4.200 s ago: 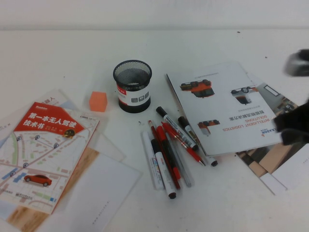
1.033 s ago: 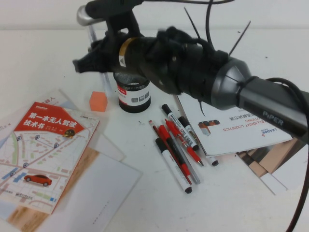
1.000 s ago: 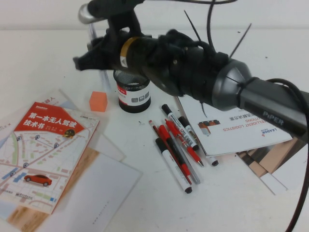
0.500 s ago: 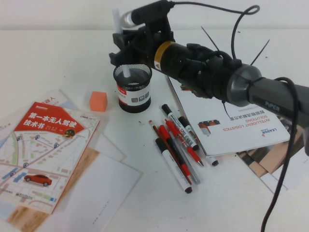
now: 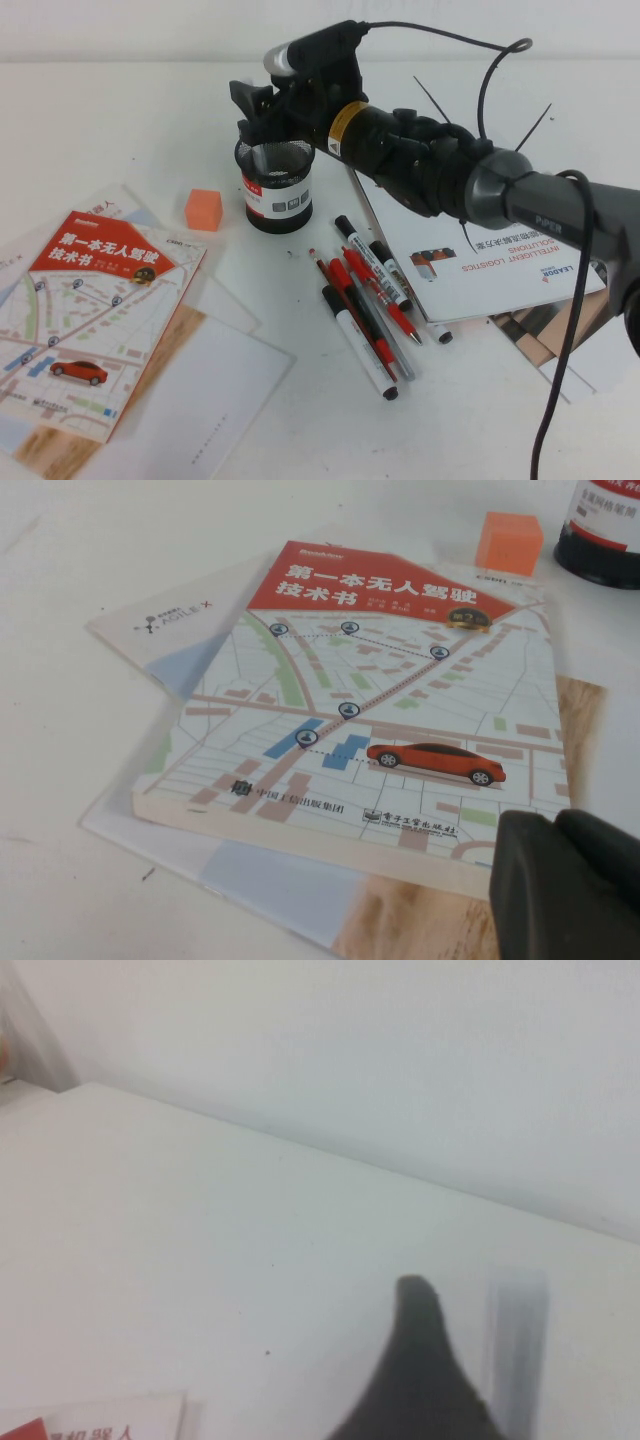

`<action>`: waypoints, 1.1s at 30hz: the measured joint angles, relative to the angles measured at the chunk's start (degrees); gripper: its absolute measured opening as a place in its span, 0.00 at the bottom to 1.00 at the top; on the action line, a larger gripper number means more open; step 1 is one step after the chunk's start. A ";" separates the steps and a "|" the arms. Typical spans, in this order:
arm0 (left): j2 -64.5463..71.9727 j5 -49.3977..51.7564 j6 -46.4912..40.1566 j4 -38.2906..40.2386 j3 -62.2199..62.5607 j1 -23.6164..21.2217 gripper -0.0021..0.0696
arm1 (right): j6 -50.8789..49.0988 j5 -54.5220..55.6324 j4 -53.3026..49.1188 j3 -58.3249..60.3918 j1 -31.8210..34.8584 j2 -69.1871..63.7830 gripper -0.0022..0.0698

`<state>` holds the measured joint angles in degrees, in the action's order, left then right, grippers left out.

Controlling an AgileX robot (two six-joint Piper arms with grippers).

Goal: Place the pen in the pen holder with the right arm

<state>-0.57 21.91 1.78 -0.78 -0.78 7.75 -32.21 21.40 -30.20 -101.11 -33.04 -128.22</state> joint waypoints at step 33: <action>0.00 0.00 0.00 0.00 0.00 0.00 0.03 | -8.34 -11.22 -10.37 56.16 -4.33 56.18 0.00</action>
<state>-0.57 21.91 1.78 -0.78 -0.78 7.75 -40.55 10.18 -40.57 -44.95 -37.37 -72.05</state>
